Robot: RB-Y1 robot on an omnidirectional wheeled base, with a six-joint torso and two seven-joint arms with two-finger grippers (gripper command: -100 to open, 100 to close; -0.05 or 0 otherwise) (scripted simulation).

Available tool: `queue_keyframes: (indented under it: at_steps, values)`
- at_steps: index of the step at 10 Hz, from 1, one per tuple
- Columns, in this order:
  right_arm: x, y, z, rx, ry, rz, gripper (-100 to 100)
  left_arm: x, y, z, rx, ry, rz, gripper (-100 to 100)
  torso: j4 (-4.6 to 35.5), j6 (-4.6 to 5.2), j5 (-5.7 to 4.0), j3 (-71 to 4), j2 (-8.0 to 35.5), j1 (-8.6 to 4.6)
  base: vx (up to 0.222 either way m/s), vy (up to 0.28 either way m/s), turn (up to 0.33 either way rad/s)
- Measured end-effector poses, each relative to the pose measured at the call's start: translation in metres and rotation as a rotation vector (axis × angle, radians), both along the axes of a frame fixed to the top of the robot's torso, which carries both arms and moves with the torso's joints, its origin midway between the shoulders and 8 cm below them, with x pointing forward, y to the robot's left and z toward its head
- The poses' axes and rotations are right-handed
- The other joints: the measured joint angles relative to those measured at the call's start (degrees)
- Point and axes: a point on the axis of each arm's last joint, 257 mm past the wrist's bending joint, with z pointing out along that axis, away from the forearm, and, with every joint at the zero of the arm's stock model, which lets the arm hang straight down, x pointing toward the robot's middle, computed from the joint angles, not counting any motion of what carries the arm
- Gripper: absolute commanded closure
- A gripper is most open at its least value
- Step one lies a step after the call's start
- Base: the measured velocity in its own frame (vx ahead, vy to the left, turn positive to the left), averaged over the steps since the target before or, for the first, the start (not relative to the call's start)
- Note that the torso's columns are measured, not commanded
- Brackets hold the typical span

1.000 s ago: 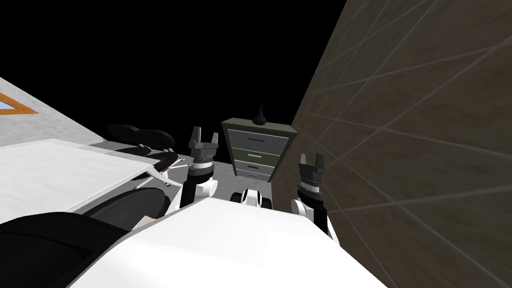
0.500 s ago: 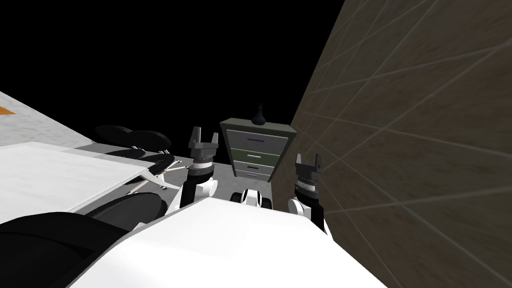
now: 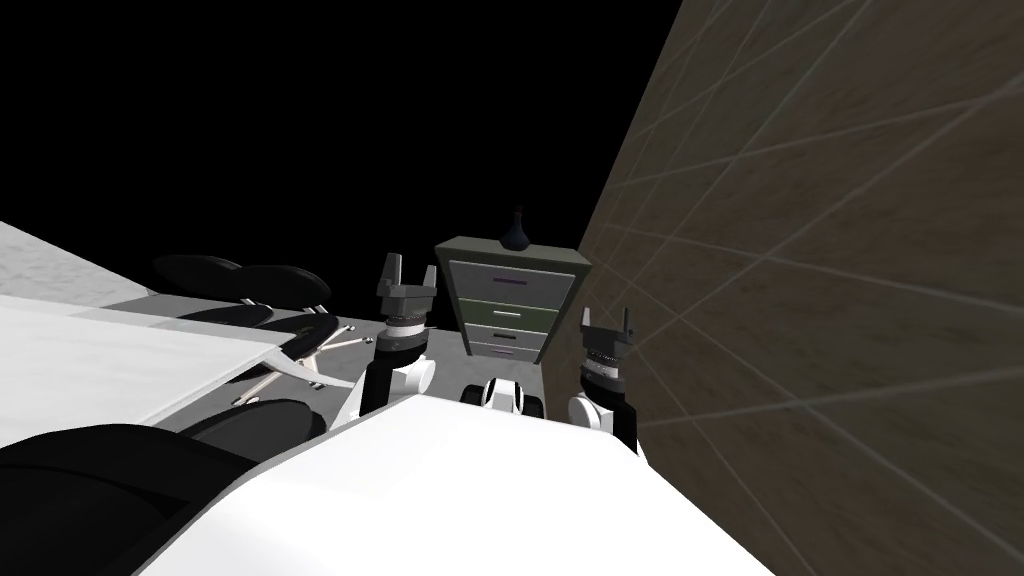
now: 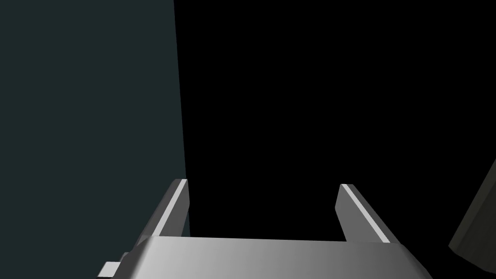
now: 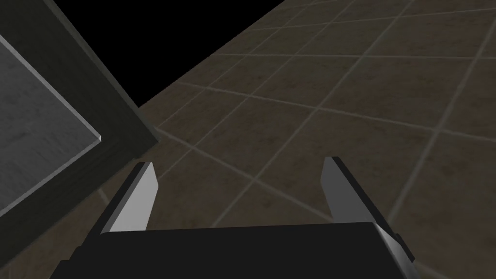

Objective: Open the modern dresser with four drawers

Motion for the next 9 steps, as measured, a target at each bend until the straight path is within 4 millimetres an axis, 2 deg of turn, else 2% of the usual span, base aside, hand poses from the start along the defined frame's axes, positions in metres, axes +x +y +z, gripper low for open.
queue_keyframes:
  at_steps: [5, 9]
  values:
    - [0.012, 0.011, -0.018, 0.241, 0.030, 0.166, -100, 0.000, 0.000, 0.000, 0.000, 0.000, 0.000, 0, -0.01, -0.01, 0.00, -0.02, -0.02, -0.02, 0.021, 0.040, -0.084]
    - [0.021, 0.030, -0.035, 0.449, 0.058, 0.306, -100, 0.000, 0.000, 0.000, 0.000, 0.000, 0.000, 0, 0.01, -0.01, -0.01, 0.01, 0.03, -0.03, 0.016, 0.031, -0.057]
